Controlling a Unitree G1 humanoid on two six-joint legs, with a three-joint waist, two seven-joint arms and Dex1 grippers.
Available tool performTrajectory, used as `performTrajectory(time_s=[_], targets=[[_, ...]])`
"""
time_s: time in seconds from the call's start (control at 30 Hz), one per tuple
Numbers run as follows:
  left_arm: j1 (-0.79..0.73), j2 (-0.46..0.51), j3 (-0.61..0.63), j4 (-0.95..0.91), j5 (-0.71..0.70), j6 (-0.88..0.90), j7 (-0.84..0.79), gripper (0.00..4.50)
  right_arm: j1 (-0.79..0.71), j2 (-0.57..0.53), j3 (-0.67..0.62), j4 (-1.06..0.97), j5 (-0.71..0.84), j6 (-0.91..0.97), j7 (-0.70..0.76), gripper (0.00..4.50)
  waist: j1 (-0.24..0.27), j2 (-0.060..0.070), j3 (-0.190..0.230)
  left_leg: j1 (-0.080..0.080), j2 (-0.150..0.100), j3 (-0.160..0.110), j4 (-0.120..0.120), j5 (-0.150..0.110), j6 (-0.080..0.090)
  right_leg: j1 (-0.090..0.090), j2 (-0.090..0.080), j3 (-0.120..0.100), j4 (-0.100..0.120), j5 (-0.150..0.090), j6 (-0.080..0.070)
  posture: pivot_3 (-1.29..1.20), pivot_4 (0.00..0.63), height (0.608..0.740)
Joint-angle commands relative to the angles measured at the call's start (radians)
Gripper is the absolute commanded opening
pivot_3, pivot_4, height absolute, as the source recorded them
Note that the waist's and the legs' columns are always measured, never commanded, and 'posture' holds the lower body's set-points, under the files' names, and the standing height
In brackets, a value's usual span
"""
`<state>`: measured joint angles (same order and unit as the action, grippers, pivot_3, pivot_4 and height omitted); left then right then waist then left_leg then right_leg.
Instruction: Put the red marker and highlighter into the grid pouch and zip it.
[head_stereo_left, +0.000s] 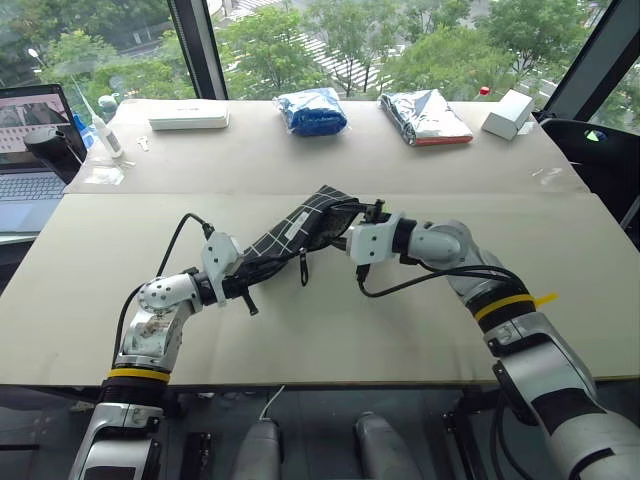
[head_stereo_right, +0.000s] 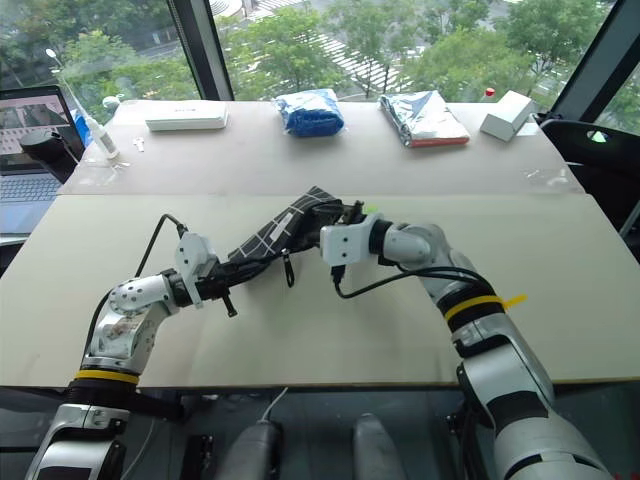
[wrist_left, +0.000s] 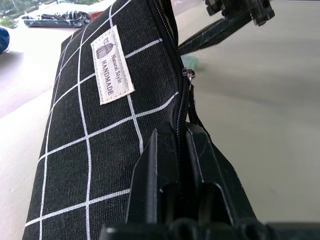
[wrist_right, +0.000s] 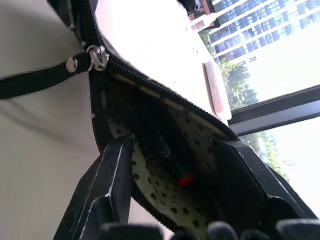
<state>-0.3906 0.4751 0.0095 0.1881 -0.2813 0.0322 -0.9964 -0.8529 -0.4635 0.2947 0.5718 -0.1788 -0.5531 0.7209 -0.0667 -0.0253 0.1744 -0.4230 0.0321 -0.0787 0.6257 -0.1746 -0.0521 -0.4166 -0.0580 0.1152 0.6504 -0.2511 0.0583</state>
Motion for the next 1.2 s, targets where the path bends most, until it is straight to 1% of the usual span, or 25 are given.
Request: performTrajectory(time_s=[0.03,0.07,0.1,0.17,0.27,0.4,0.5,0.57,0.67,0.8,1.0,1.2], targets=[[0.001,0.000,0.009,-0.028,-0.015,-0.005,0.007,0.00,0.063,-0.053,-0.152,-0.208,0.374,0.411,0.230,2.73,0.001,0.000,0.000,0.000,0.000,0.000,0.000,0.000,0.000,0.000,0.000,0.000,0.000,0.000,0.000,0.00,0.150,0.740],[0.003,0.000,0.010,-0.029,-0.015,-0.005,0.009,0.00,0.088,-0.077,-0.181,-0.266,0.459,0.532,0.282,2.73,0.003,0.000,0.000,0.000,0.000,0.000,0.000,0.000,0.000,0.001,0.000,0.000,0.000,0.000,0.000,0.00,0.150,0.740],[0.005,0.001,0.011,-0.032,-0.016,-0.004,0.011,0.00,0.107,-0.093,-0.205,-0.310,0.515,0.605,0.308,2.73,0.006,0.000,0.000,0.000,0.000,0.000,0.000,0.000,0.000,0.001,0.000,-0.001,0.000,0.000,0.000,0.00,0.150,0.740],[0.008,0.002,0.013,-0.034,-0.015,-0.003,0.015,0.00,0.119,-0.108,-0.265,-0.349,0.584,0.742,0.279,2.73,0.006,0.000,0.000,0.001,0.000,0.000,0.001,0.000,0.000,0.002,0.000,-0.001,0.000,0.000,0.000,0.00,0.150,0.740],[0.015,0.006,0.017,-0.036,-0.016,-0.003,0.018,0.00,0.125,-0.096,-0.288,-0.350,0.530,0.827,0.147,2.73,0.000,0.000,0.000,0.003,0.000,0.000,0.000,0.000,0.000,0.004,0.000,-0.001,0.000,0.000,0.000,0.00,0.150,0.740],[0.016,0.011,0.021,-0.038,-0.018,0.000,0.021,0.00,0.131,-0.045,-0.230,-0.320,0.387,0.923,-0.047,2.73,-0.003,0.000,0.000,0.007,0.000,0.000,-0.001,0.000,0.000,0.007,0.000,-0.001,-0.001,0.000,0.000,0.00,0.150,0.740],[0.014,0.013,0.022,-0.039,-0.019,0.003,0.023,0.00,0.137,-0.018,-0.197,-0.323,0.327,0.986,-0.109,2.73,-0.002,0.000,0.000,0.007,0.000,0.000,-0.001,0.000,0.000,0.007,0.000,-0.001,-0.001,0.000,0.000,0.00,0.150,0.740],[0.008,0.015,0.029,-0.035,-0.018,0.004,0.030,0.00,0.130,0.012,-0.183,-0.299,0.284,1.030,-0.178,2.73,-0.001,0.000,0.000,0.007,0.000,0.000,-0.001,0.000,0.000,0.007,0.000,0.000,-0.001,0.000,0.000,0.00,0.150,0.740],[0.007,0.024,0.043,-0.029,-0.019,0.002,0.038,0.00,0.115,0.035,-0.146,-0.258,0.213,1.045,-0.235,2.73,0.003,0.000,0.000,0.007,0.000,0.000,0.000,0.000,0.000,0.007,0.000,-0.001,-0.001,0.000,0.000,0.00,0.150,0.740],[0.011,0.037,0.058,-0.030,-0.025,0.004,0.041,0.00,0.086,0.052,-0.113,-0.205,0.153,1.048,-0.262,2.73,-0.001,0.000,0.000,0.007,0.000,0.000,0.000,0.000,0.000,0.007,0.000,0.000,-0.001,0.000,0.000,0.00,0.150,0.740],[0.026,0.034,0.062,-0.046,-0.029,0.008,0.050,0.00,0.042,0.102,-0.111,-0.132,0.131,1.054,-0.286,2.73,-0.002,0.000,0.000,0.007,0.000,0.000,-0.001,0.000,0.000,0.008,0.000,-0.001,-0.002,0.000,0.000,0.00,0.150,0.740],[0.041,0.025,0.055,-0.065,-0.032,0.012,0.064,0.00,0.040,0.134,-0.103,-0.043,0.091,1.033,-0.330,2.73,-0.001,0.000,0.000,0.007,0.000,0.000,0.000,0.000,0.000,0.008,0.000,-0.001,-0.002,0.000,0.000,0.00,0.150,0.740]])
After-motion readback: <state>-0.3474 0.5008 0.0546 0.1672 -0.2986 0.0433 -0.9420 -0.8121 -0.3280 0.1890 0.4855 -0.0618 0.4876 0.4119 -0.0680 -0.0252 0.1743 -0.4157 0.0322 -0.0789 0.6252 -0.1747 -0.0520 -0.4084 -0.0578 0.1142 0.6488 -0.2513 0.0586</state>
